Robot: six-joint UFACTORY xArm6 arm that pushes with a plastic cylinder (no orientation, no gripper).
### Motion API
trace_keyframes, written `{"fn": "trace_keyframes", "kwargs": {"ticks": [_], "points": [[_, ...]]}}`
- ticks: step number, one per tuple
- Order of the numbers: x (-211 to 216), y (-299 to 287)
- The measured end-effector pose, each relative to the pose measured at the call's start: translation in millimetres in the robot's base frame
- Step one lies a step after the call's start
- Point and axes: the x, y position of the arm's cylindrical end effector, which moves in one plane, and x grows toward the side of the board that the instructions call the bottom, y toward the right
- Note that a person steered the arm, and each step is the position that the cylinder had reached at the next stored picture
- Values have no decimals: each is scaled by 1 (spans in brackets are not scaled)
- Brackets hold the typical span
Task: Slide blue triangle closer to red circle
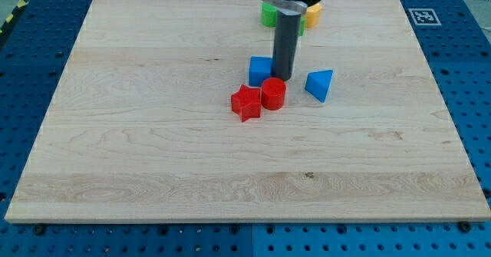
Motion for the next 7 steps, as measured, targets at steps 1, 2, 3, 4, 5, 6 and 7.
{"fn": "trace_keyframes", "kwargs": {"ticks": [1,2,3,4,5,6,7], "points": [[1,-9],[1,-9],[-34,7],[-59,48],[-52,103],[-19,138],[29,138]]}}
